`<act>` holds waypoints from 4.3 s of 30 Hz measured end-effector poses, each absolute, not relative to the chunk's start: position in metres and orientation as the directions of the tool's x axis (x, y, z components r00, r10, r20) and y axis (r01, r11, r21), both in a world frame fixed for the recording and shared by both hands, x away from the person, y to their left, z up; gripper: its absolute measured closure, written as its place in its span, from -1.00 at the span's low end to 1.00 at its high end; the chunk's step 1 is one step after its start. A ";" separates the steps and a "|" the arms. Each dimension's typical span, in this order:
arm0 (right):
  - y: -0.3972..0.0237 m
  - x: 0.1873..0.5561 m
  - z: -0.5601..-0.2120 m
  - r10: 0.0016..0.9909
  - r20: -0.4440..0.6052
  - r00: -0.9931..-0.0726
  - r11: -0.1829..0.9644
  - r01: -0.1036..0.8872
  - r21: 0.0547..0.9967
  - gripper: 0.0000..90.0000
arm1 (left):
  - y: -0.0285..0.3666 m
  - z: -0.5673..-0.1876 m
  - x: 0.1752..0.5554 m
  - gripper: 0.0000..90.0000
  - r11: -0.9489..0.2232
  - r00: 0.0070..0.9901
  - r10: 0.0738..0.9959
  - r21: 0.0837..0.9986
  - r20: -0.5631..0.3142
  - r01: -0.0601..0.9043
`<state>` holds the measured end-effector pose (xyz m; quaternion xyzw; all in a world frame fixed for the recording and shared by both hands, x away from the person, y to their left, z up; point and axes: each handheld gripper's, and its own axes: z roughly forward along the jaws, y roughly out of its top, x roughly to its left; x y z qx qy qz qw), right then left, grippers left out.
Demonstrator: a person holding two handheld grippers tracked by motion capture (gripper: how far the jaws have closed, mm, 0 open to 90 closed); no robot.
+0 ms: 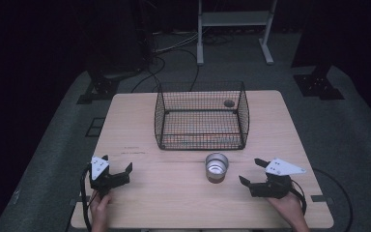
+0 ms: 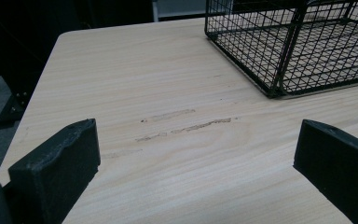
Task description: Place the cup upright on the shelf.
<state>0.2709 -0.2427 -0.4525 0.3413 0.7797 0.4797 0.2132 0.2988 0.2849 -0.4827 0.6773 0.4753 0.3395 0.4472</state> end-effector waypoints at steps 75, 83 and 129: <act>-0.158 0.329 -0.460 0.583 0.033 -0.812 0.484 0.379 0.788 -0.66 | 0.285 -0.483 0.299 -1.00 -0.147 0.318 0.948 0.930 0.034 0.338; -0.158 0.327 -0.460 0.598 0.019 -0.802 0.484 0.380 0.788 -0.61 | 0.285 -0.483 0.299 -1.00 -0.146 0.317 0.948 0.930 0.034 0.337; -0.149 0.331 -0.381 0.543 0.052 -0.838 0.438 0.336 0.834 -0.60 | 0.285 -0.483 0.299 -1.00 -0.146 0.317 0.948 0.930 0.034 0.338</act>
